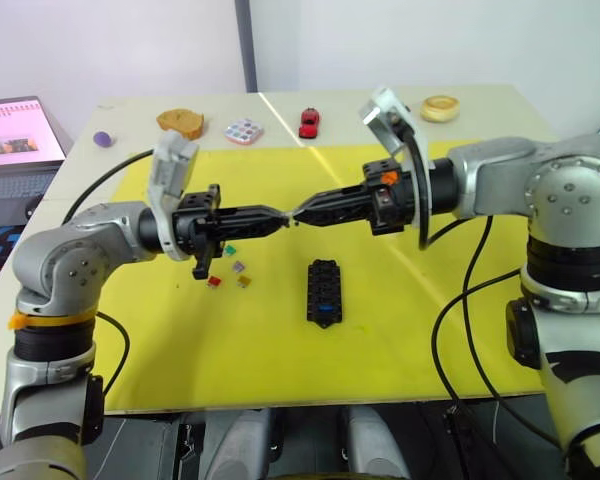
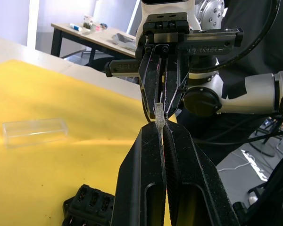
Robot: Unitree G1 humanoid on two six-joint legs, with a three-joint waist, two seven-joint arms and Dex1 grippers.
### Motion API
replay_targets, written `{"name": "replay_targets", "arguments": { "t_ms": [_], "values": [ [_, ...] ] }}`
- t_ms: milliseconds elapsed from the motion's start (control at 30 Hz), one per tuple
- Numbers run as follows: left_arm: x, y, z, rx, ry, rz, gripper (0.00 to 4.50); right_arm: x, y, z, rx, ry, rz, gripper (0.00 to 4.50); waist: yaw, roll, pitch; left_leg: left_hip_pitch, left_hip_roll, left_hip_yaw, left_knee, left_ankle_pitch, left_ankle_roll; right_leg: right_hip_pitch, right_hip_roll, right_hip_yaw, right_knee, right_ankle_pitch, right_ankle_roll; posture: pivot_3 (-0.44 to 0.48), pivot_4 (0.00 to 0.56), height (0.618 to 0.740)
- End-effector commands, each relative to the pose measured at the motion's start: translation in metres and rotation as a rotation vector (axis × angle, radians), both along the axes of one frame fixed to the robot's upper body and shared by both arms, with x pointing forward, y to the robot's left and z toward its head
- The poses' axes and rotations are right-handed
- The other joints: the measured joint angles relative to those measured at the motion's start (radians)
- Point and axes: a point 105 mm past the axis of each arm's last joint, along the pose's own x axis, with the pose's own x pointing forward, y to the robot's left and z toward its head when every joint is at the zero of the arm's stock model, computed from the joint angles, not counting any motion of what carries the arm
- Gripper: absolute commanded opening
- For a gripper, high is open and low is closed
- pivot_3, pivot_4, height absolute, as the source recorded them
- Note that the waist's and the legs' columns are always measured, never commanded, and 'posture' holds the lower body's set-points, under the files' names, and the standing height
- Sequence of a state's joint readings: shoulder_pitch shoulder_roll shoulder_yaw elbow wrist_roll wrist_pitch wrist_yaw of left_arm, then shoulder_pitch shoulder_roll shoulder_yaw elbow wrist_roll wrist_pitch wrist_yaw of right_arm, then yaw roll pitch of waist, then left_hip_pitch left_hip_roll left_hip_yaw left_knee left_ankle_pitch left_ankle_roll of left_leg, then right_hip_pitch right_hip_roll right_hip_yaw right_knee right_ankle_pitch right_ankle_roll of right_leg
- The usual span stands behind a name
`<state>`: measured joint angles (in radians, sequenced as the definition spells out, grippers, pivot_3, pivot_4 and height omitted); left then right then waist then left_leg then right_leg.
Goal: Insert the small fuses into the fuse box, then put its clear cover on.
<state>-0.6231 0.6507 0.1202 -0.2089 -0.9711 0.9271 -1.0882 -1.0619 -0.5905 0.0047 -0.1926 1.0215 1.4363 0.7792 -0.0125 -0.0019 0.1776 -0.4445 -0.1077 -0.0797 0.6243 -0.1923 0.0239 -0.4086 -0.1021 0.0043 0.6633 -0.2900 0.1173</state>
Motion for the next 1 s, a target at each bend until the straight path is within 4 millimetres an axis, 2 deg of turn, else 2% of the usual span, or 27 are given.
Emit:
{"name": "replay_targets", "arguments": {
  "t_ms": [33, 100, 167, 267, 333, 367, 467, 567, 800, 1000],
  "values": [
    [0.001, 0.002, -0.006, 0.090, 0.016, 0.009, 0.31, -0.009, -0.002, 0.007, -0.019, -0.119, 0.028, 0.08, 0.001, 0.000, 0.000, 0.000, 0.000, 0.000, 0.000, 0.000, 0.000, 0.000, 0.000, 0.000, 0.000, 0.000, 0.000, 0.000, 0.150, 0.740],
    [-0.001, 0.012, -0.032, 0.247, 0.025, 0.033, 1.03, -0.011, -0.007, -0.010, -0.082, -0.249, 0.029, 0.00, 0.000, 0.000, 0.000, 0.000, 0.000, 0.000, -0.001, 0.000, 0.000, 0.000, 0.000, 0.000, -0.001, 0.000, 0.000, 0.000, 0.150, 0.740],
    [-0.003, 0.020, -0.055, 0.353, 0.020, 0.054, 2.10, -0.014, -0.010, -0.022, -0.097, -0.325, 0.044, 0.00, -0.002, 0.000, 0.000, 0.001, 0.000, 0.001, -0.003, 0.000, 0.000, 0.000, 0.000, 0.000, -0.003, 0.000, 0.000, 0.000, 0.150, 0.740],
    [-0.004, 0.024, -0.082, 0.464, -0.046, 0.057, 3.37, -0.010, -0.014, -0.037, -0.109, -0.391, 0.039, 0.00, -0.002, 0.001, 0.001, 0.001, 0.000, 0.002, -0.004, 0.000, 0.000, -0.001, 0.000, 0.002, -0.003, 0.000, 0.000, 0.000, 0.150, 0.740],
    [-0.003, 0.018, -0.090, 0.479, -0.108, 0.061, 4.21, -0.003, -0.018, -0.052, -0.155, -0.419, 0.016, 0.00, 0.001, 0.001, 0.001, 0.001, 0.000, 0.002, -0.004, 0.001, -0.001, -0.001, 0.000, 0.002, -0.003, 0.000, 0.000, 0.000, 0.150, 0.740],
    [-0.002, 0.014, -0.091, 0.469, -0.127, 0.059, 4.44, -0.002, -0.020, -0.058, -0.164, -0.427, 0.015, 0.00, 0.005, 0.000, 0.000, 0.001, 0.000, 0.002, -0.004, 0.001, -0.001, -0.001, 0.000, 0.002, -0.003, 0.000, 0.000, 0.000, 0.150, 0.740],
    [-0.009, 0.005, -0.090, 0.425, -0.157, 0.034, 4.44, -0.006, -0.025, -0.071, -0.167, -0.432, 0.037, 0.00, 0.010, 0.000, 0.001, 0.000, 0.000, 0.001, -0.004, 0.000, -0.001, 0.000, -0.001, 0.001, -0.006, 0.000, 0.000, 0.000, 0.150, 0.740],
    [-0.016, -0.001, -0.099, 0.434, -0.161, 0.000, 4.44, -0.013, -0.033, -0.091, -0.216, -0.405, 0.096, 0.00, 0.016, 0.000, 0.001, 0.000, 0.000, 0.001, -0.004, 0.000, 0.000, 0.000, -0.001, 0.001, -0.007, 0.000, 0.000, 0.000, 0.150, 0.740],
    [-0.011, -0.012, -0.106, 0.431, -0.194, 0.022, 4.44, -0.008, -0.039, -0.105, -0.212, -0.366, 0.067, 0.00, 0.022, 0.000, 0.001, 0.001, 0.001, 0.001, -0.004, 0.000, 0.000, 0.001, 0.000, 0.001, -0.007, 0.000, 0.000, 0.000, 0.150, 0.740],
    [-0.012, -0.014, -0.110, 0.460, -0.183, 0.010, 4.44, -0.007, -0.043, -0.113, -0.231, -0.340, 0.058, 0.00, 0.024, 0.000, 0.001, 0.001, 0.001, 0.001, -0.004, 0.000, 0.000, 0.002, 0.000, 0.001, -0.007, 0.000, 0.000, 0.000, 0.150, 0.740]
  ]
}}
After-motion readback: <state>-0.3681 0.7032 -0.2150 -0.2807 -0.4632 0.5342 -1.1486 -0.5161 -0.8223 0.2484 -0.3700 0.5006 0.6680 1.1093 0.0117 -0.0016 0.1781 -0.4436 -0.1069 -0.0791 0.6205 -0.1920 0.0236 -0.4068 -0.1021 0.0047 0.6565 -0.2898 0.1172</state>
